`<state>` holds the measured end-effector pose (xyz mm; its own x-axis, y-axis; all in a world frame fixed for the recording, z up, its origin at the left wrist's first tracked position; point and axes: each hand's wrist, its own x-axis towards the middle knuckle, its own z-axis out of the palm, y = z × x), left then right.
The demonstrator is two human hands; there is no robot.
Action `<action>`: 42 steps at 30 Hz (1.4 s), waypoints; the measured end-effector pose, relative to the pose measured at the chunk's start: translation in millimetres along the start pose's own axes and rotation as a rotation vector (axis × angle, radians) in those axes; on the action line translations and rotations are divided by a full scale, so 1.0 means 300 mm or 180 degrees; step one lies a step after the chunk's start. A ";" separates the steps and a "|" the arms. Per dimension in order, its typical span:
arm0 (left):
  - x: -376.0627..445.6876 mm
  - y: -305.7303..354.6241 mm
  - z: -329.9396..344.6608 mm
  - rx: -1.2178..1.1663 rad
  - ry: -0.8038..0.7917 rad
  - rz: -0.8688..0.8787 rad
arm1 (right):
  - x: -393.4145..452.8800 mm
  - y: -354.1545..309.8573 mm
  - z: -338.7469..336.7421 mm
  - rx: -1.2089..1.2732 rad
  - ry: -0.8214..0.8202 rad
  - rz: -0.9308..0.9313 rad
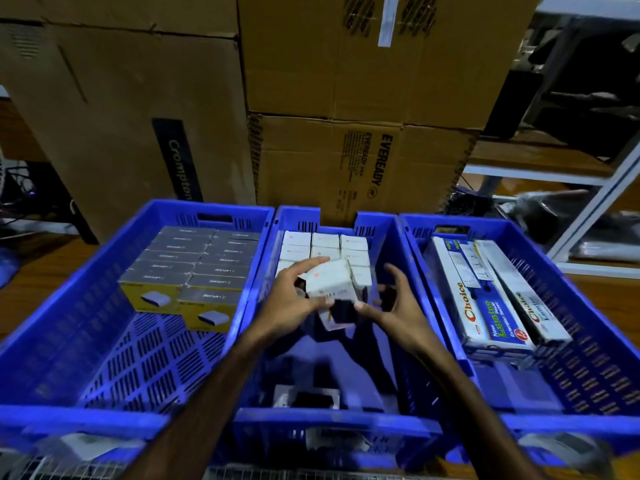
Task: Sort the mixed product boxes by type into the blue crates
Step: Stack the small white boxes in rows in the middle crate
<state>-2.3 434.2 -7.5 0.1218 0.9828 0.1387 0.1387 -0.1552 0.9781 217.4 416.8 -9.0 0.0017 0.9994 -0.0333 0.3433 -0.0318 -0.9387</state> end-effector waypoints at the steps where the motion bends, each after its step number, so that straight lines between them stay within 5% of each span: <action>1: -0.001 -0.009 0.006 0.0295 -0.0102 0.0031 | 0.014 0.000 -0.015 -0.0518 -0.0013 -0.0339; 6: -0.001 -0.065 0.022 0.1154 -0.0597 0.0000 | 0.040 -0.028 -0.007 -0.1695 -0.0943 -0.0859; 11: 0.004 -0.075 0.002 0.1092 -0.0503 -0.0023 | 0.066 0.017 0.023 -0.1710 -0.0864 -0.0560; 19: 0.026 -0.004 -0.069 0.0421 0.1470 0.0057 | 0.169 0.061 0.095 -0.1960 -0.0567 -0.0353; 22: 0.024 -0.006 -0.089 0.0293 0.1795 -0.0028 | 0.208 0.065 0.136 -0.2039 -0.0597 -0.0382; 34: 0.033 -0.015 -0.090 0.0189 0.1716 -0.0196 | 0.242 0.134 0.177 -0.2477 -0.0467 -0.0418; 42: 0.035 -0.022 -0.088 0.0173 0.1648 -0.0223 | 0.165 0.161 0.095 -0.2148 -0.1186 -0.0402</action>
<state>-27.9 448.3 -8.4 -0.3893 0.9096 0.1452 0.1815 -0.0788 0.9802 207.3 464.6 -65.8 -0.3498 0.9221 -0.1653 0.8172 0.2141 -0.5351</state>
